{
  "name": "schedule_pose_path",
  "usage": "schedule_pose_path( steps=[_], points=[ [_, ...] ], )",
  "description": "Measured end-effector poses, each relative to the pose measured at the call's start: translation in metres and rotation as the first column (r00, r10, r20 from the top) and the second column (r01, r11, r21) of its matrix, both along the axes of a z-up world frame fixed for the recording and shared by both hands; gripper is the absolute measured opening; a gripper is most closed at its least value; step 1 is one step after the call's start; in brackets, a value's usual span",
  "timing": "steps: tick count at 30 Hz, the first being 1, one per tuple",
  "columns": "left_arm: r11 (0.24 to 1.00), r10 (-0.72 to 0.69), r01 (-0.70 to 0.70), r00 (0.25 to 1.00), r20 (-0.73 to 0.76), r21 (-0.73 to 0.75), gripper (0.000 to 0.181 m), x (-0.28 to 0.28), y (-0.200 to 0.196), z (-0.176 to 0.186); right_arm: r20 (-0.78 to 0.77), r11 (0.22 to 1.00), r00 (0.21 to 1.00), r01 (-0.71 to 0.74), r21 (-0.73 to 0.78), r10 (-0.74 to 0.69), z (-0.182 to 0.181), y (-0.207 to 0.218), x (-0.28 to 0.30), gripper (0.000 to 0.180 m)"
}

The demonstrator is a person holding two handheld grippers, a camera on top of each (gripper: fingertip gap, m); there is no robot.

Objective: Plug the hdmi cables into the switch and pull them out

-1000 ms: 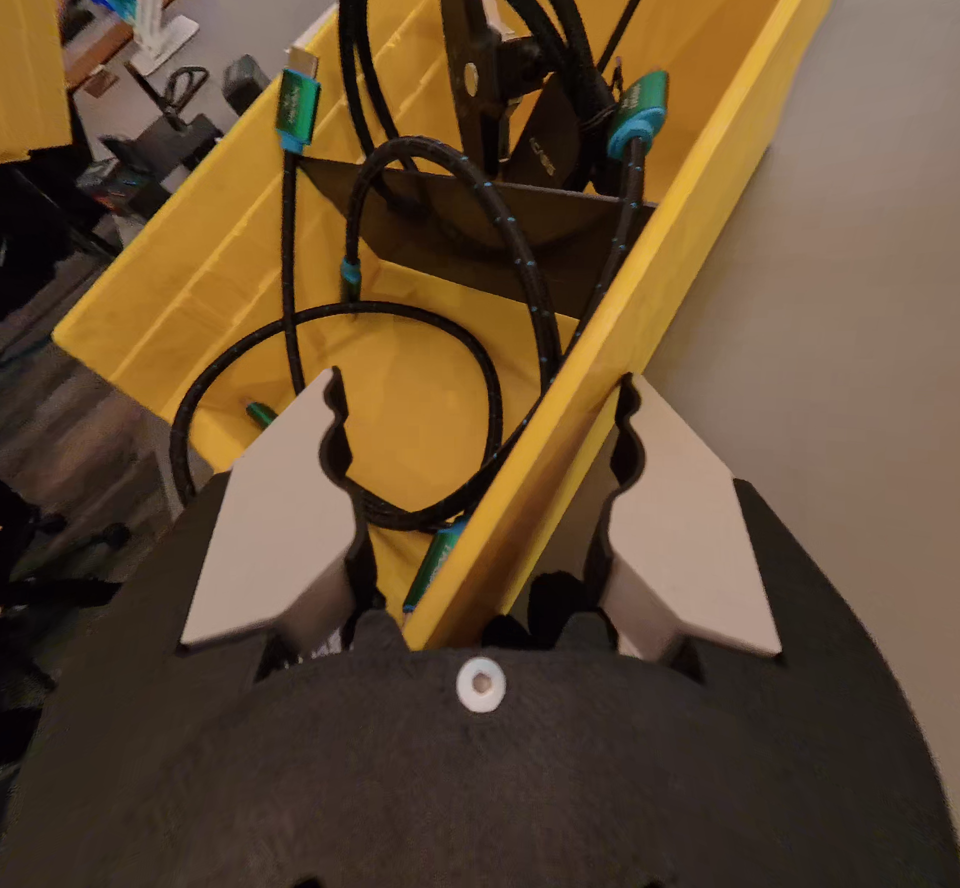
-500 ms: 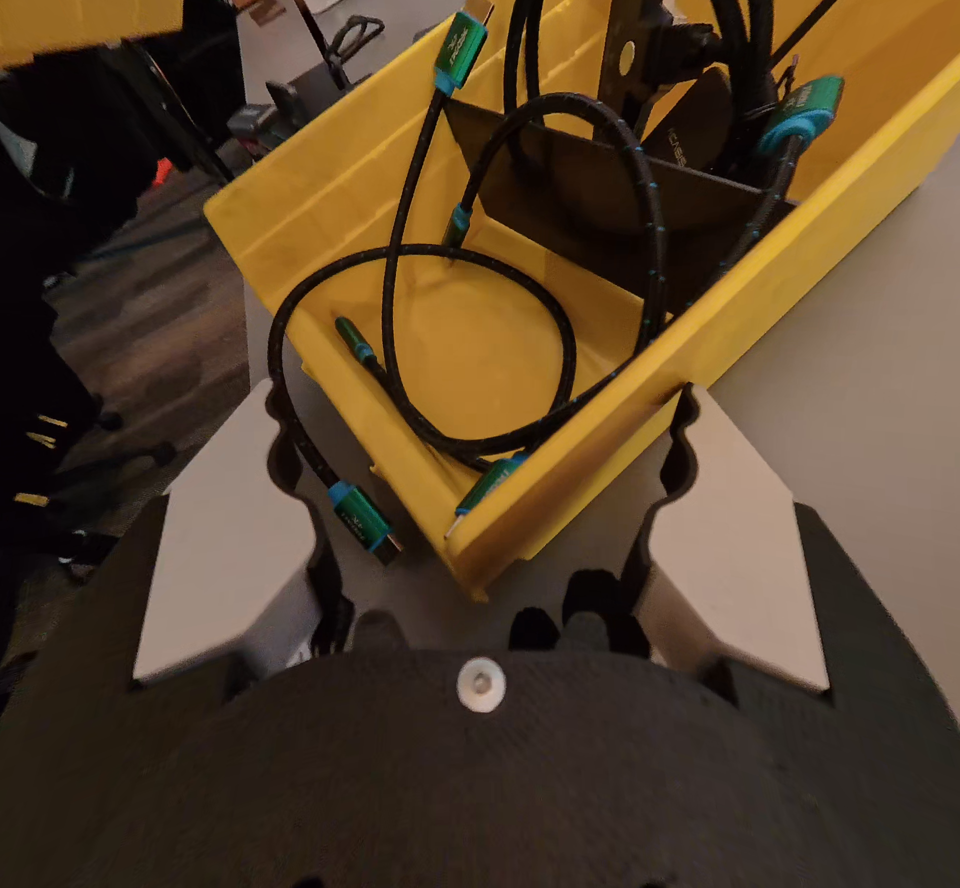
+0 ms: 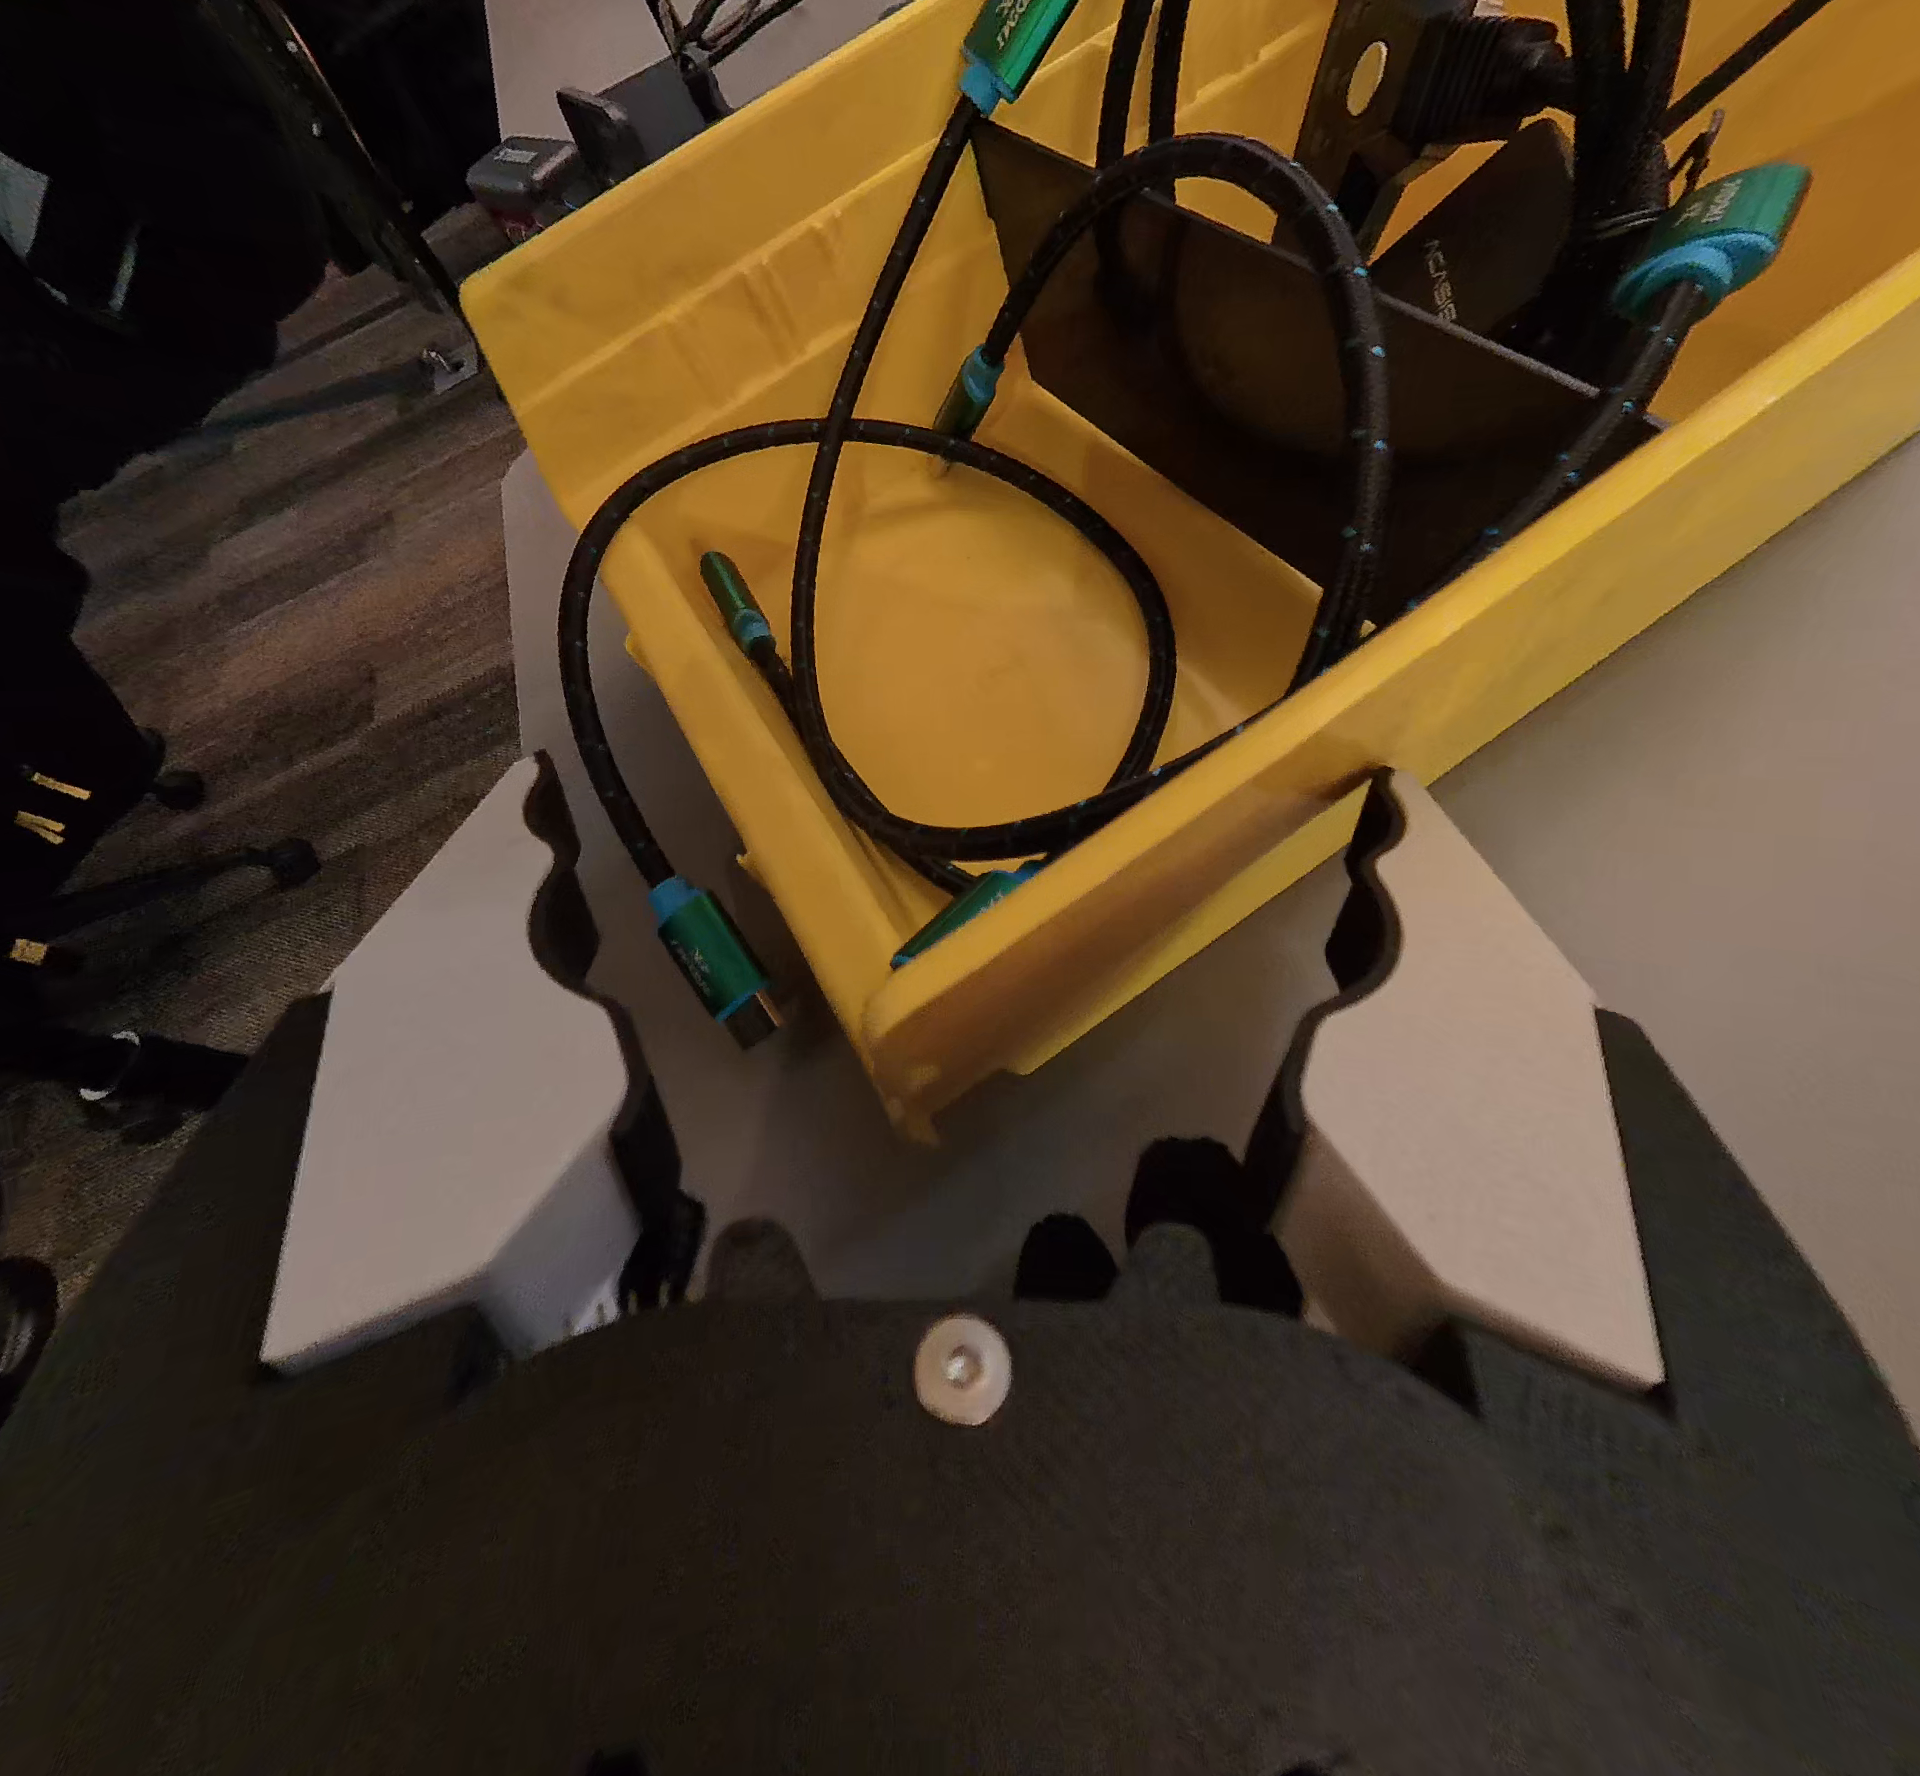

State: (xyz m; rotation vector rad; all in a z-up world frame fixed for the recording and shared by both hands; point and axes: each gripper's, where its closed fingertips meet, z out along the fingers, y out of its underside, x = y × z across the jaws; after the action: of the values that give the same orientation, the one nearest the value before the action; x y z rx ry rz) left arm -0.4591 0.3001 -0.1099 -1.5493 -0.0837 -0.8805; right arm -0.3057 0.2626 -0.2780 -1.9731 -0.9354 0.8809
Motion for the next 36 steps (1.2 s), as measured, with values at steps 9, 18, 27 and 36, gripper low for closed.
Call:
schedule_pose_path(
  steps=[9, 18, 27, 36],
  points=[
    [1.000, -0.002, 0.002, 1.000, -0.002, 0.000, 0.006, 0.000, 0.000, 0.001, -0.022, 0.995, 0.994, -0.103, -0.005, 0.103, 0.003, -0.014, -0.020, 0.139],
    [0.998, -0.056, 0.057, 0.997, -0.048, 0.028, 0.006, 0.035, -0.002, 0.021, -0.171, 0.998, 0.985, 0.041, 0.049, -0.032, 0.058, 0.007, 0.066, 0.132],
    [0.971, -0.238, 0.236, 0.955, -0.176, -0.034, 0.005, 0.168, 0.006, 0.014, -0.353, 0.918, 0.888, 0.366, 0.152, -0.296, 0.128, 0.012, 0.244, 0.123],
    [0.928, -0.365, 0.306, 0.859, -0.360, -0.211, 0.005, 0.313, -0.009, -0.057, -0.659, 0.782, 0.646, 0.608, 0.138, -0.385, 0.179, -0.053, 0.391, 0.131]
  ],
)
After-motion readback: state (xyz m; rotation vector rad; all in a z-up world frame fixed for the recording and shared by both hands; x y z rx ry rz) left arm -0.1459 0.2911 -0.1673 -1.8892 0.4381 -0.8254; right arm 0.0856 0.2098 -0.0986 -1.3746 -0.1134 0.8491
